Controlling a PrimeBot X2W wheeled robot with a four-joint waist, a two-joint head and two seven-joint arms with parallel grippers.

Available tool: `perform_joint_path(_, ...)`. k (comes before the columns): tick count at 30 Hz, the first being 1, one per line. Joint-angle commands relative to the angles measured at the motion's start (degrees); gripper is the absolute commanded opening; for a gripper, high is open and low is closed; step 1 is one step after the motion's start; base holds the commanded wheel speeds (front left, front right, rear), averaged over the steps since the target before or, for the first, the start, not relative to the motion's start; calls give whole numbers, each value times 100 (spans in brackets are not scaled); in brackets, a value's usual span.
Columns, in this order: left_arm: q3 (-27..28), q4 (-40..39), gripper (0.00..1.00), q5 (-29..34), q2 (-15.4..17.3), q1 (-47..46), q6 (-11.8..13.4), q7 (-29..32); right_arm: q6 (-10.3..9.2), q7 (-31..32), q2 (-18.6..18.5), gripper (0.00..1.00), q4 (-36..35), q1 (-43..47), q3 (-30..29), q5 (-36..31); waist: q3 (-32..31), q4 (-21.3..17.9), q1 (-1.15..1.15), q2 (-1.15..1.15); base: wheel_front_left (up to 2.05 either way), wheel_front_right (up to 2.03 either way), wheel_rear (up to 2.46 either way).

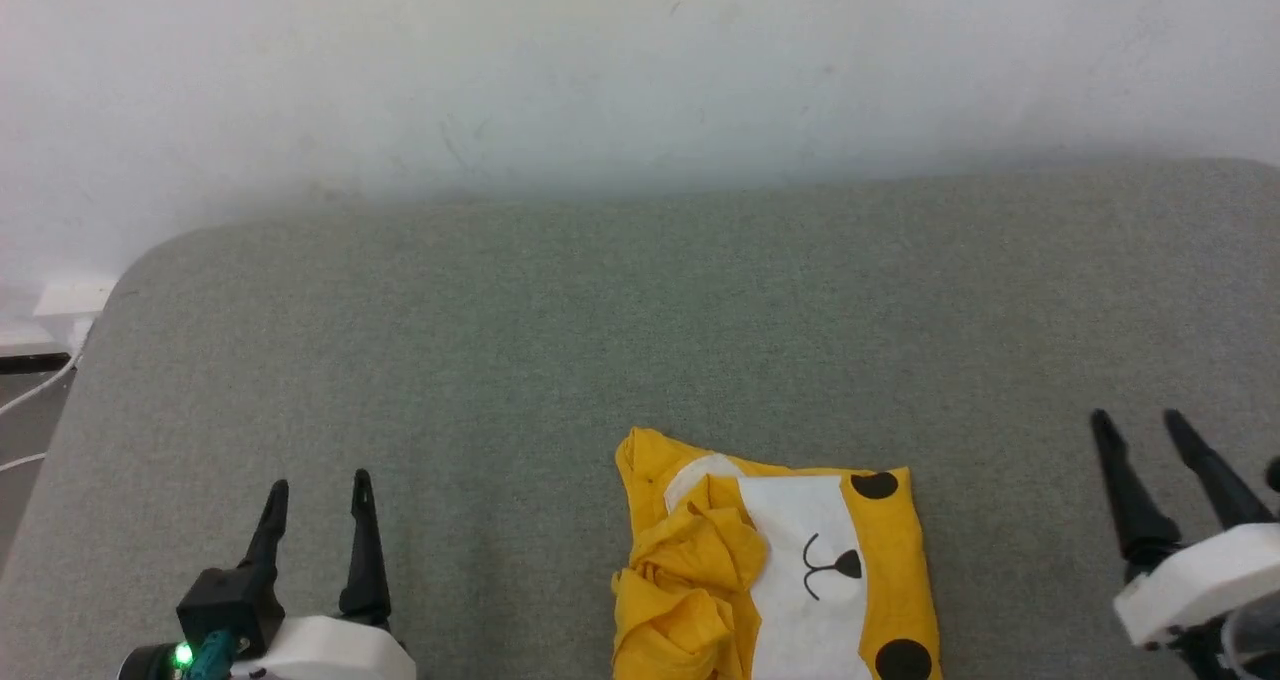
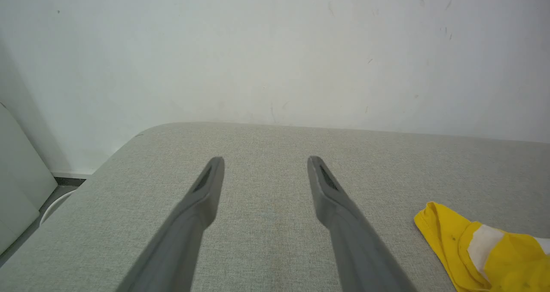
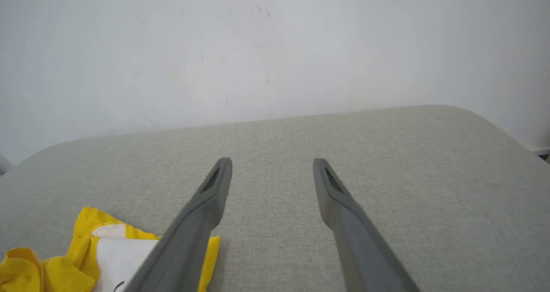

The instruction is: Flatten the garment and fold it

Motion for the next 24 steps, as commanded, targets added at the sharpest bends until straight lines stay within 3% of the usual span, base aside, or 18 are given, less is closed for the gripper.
perform_joint_path(1,53,14,100,-48,-25,-27,-2,-34,-5,141,54,100,-8,133,-386,61,39,-32,0,0,0,0,0)
perform_joint_path(5,111,-10,100,-43,-86,-67,-14,-42,-5,969,76,100,321,268,-1045,499,99,-8,0,0,0,0,0)
perform_joint_path(10,191,-59,100,6,-151,-115,-73,-47,-5,2512,79,100,1004,214,-1340,1484,149,99,0,0,0,0,0)
perform_joint_path(16,386,-297,100,242,-220,-170,-229,-48,-5,4255,585,100,1487,-129,-1271,2399,231,296,0,0,0,0,0)
perform_joint_path(24,639,-467,100,530,-389,-200,-619,-48,-5,4606,859,100,1815,-594,-831,3010,336,522,0,0,0,0,0)
